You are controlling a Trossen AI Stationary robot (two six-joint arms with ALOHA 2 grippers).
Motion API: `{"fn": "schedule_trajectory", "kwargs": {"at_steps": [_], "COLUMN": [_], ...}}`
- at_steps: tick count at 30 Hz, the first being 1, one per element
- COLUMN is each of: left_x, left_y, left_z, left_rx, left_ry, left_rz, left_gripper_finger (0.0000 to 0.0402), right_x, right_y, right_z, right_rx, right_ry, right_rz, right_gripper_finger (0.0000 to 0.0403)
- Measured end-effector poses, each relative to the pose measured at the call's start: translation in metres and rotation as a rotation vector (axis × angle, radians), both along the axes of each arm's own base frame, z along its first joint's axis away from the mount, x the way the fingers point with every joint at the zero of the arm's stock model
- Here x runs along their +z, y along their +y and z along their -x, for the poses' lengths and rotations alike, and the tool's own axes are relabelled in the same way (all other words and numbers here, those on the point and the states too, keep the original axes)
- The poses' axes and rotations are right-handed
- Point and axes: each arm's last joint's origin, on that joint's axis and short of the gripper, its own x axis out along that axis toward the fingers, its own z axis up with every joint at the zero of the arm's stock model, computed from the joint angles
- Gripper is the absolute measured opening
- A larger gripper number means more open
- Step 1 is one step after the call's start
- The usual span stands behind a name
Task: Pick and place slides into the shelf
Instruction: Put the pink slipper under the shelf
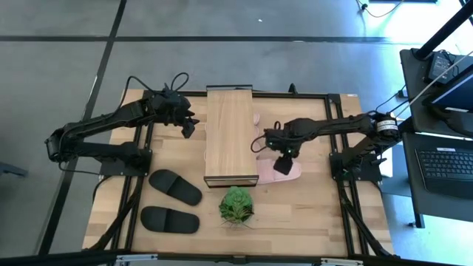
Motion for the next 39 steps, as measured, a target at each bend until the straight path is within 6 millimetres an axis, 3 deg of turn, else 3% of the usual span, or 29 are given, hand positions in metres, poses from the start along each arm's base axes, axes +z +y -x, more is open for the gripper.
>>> {"fn": "schedule_trajectory", "kwargs": {"at_steps": [3,7,13,17,22,31,39], "left_x": [0.0,0.0,0.0,0.0,0.0,0.0,0.0], "left_y": [0.0,0.0,0.0,0.0,0.0,0.0,0.0], "left_z": [0.0,0.0,0.0,0.0,0.0,0.0,0.0], "left_rx": [-0.001,-0.003,-0.01,-0.011,-0.009,-0.008,-0.008], "left_ry": [-0.001,-0.002,-0.004,-0.004,-0.002,-0.002,-0.001], "left_rz": [-0.002,-0.004,0.001,0.0,-0.004,-0.004,-0.005], "left_gripper_finger": [0.0187,0.0187,0.0187,0.0187,0.0187,0.0187,0.0187], "right_x": [0.004,0.016,0.029,0.028,0.018,-0.019,-0.031], "right_y": [0.002,0.003,0.0,0.003,0.008,0.012,0.021], "right_z": [0.004,0.025,0.072,0.097,0.105,0.117,0.112], "right_rx": [-0.15,-0.323,-0.6,-0.742,-0.688,-0.789,-0.775], "right_ry": [0.065,0.129,-0.097,-0.291,-0.467,-0.301,-0.242], "right_rz": [-0.008,0.012,0.057,-0.016,-0.054,-0.044,-0.043], "right_gripper_finger": [0.0209,0.0209,0.0209,0.0209,0.0209,0.0209,0.0209]}}
